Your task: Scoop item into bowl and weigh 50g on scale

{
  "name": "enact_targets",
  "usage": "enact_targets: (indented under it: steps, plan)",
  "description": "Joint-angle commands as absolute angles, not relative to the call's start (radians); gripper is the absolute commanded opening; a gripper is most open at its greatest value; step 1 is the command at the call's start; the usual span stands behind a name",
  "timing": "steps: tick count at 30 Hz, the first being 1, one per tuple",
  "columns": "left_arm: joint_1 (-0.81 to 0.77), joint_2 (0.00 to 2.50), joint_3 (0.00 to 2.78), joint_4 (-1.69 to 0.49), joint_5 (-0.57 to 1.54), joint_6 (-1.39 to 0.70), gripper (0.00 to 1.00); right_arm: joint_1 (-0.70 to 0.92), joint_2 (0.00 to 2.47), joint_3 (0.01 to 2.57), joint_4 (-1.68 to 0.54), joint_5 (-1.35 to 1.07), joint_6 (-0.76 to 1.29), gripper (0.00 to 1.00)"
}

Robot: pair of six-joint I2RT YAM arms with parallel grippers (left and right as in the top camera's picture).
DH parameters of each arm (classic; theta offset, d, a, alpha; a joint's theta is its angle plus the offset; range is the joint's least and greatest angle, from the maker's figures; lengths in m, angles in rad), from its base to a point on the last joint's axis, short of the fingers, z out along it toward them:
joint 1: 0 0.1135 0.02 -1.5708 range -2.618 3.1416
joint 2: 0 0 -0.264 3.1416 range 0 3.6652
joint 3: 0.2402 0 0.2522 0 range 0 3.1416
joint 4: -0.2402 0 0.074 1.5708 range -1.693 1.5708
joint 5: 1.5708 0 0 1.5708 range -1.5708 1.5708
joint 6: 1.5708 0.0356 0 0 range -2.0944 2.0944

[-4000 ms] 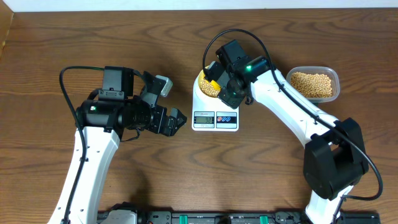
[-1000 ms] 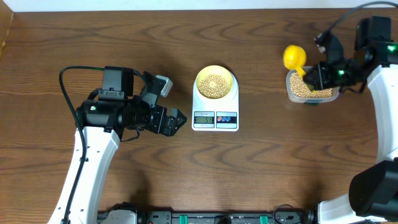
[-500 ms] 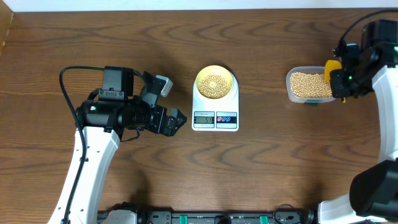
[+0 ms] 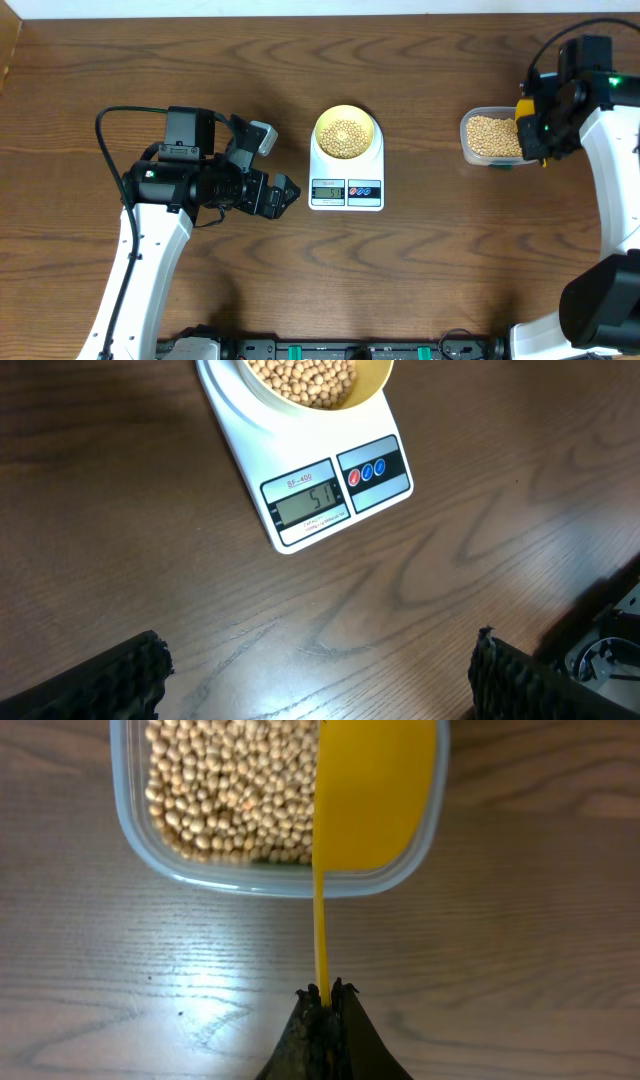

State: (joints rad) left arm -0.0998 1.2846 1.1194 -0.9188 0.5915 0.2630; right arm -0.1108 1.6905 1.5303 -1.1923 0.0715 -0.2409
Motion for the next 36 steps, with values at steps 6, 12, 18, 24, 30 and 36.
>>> enact_targets:
  steps: [6,12,18,24,30,36]
  plan:
    - [-0.095,1.288,1.114,-0.922,0.583,0.269,0.98,-0.105,1.691,1.427,-1.12,-0.03,-0.22,0.01]
    - [-0.095,1.288,1.114,-0.922,0.583,0.269,0.98,-0.105,1.691,1.348,-1.054,-0.033,-0.205,0.01]
    - [-0.095,1.288,1.114,-0.922,0.583,0.269,0.98,-0.105,1.691,1.331,-1.032,-0.033,-0.183,0.08]
    - [-0.095,1.288,1.114,-0.922,0.583,0.269,0.98,-0.105,1.691,1.331,-1.033,-0.033,-0.179,0.22]
    - [-0.095,1.288,1.114,-0.922,0.583,0.269,0.98,-0.105,1.691,1.331,-1.045,-0.029,-0.179,0.36]
    - [-0.095,1.288,1.114,-0.922,0.583,0.269,0.98,-0.105,1.691,1.331,-1.045,0.024,-0.179,0.48]
